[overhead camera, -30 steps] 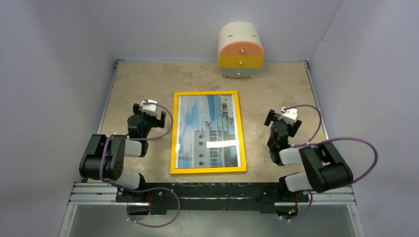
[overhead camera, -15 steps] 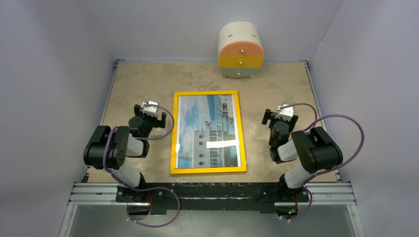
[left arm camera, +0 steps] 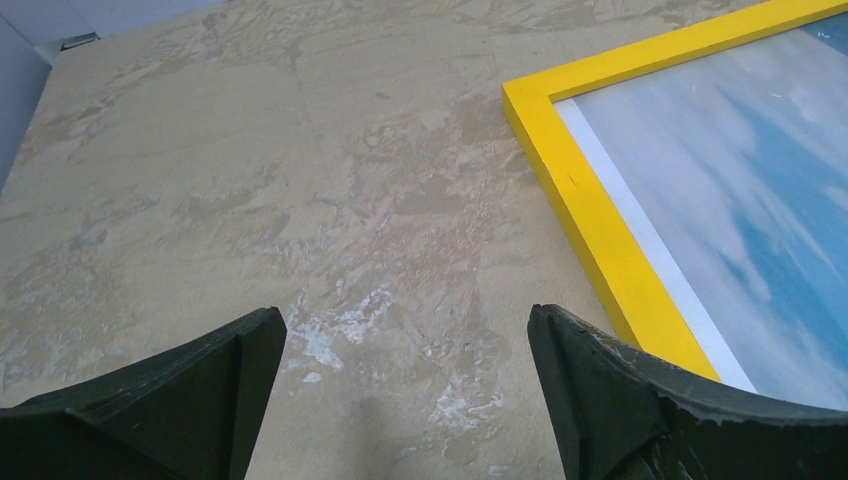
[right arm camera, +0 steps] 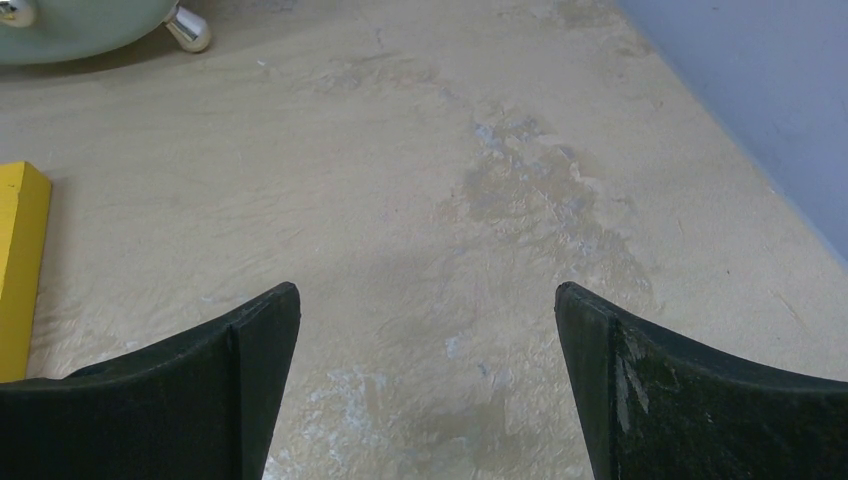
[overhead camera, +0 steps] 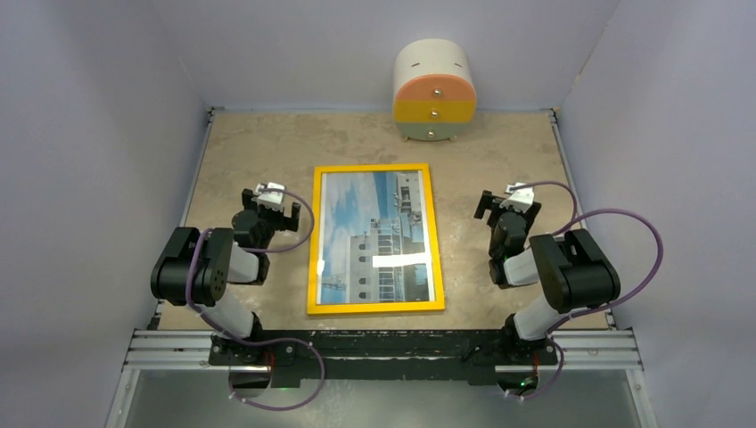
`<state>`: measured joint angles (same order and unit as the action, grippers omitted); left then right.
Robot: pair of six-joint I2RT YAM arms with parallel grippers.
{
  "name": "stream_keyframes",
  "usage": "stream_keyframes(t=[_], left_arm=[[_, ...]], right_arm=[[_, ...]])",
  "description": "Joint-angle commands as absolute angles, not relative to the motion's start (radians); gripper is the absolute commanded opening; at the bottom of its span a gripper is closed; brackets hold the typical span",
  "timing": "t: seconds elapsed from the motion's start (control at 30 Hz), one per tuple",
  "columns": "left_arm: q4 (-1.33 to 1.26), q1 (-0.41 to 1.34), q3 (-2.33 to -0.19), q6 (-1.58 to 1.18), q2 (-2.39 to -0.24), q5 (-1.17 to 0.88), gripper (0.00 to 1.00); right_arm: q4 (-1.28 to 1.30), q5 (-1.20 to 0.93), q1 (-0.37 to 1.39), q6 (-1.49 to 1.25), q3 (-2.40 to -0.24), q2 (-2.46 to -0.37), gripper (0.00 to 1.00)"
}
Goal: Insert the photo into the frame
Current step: Reset both arms
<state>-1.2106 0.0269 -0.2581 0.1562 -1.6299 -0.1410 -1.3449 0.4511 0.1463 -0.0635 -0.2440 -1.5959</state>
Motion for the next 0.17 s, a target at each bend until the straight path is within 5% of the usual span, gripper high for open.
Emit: stream_keyframes(t=[0.0,0.13], left_arm=[[-1.250,0.028,-0.273,0.135,-1.631,-0.137,1.00],[-1.260,0.028,-0.265,0.133,-1.624,-0.138,1.00]], right_arm=[[-1.397,0.451,0.144,-0.058,-0.244,-1.585,0.99],[-1.397,0.451,0.144,-0.058,-0.244,-1.585,0.99]])
